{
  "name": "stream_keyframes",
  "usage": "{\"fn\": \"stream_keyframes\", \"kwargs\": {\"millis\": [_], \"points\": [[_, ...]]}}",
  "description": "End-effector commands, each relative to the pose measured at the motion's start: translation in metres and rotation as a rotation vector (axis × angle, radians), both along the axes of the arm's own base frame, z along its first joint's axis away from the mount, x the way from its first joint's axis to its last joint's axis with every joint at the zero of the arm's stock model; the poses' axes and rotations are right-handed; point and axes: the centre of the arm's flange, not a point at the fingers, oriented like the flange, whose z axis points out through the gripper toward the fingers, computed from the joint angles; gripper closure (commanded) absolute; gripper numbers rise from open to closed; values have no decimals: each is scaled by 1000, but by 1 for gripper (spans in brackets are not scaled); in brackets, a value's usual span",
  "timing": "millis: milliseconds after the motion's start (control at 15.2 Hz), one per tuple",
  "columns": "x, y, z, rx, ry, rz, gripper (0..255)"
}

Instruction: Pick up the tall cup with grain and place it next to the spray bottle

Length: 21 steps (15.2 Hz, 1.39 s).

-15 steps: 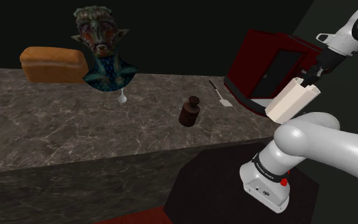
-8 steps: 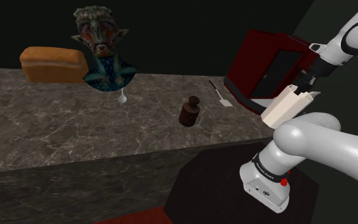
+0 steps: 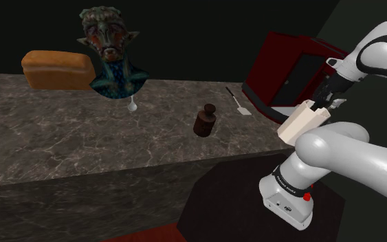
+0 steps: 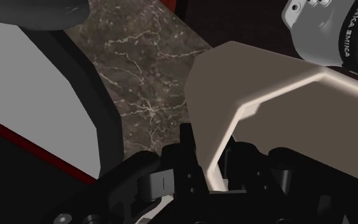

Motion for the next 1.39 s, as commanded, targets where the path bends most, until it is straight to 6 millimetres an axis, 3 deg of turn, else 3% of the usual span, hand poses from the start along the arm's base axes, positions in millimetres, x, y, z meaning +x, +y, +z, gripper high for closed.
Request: {"fn": "stream_keyframes", "kwargs": {"millis": [0, 528, 990, 1056, 1320], "points": [[1, 0, -11, -1, -1, 0, 255], [1, 0, -51, -1, -1, 0, 255], [1, 0, -51, -1, -1, 0, 255], [1, 0, -51, -1, -1, 0, 0], [1, 0, -51, -1, -1, 0, 0]]}}
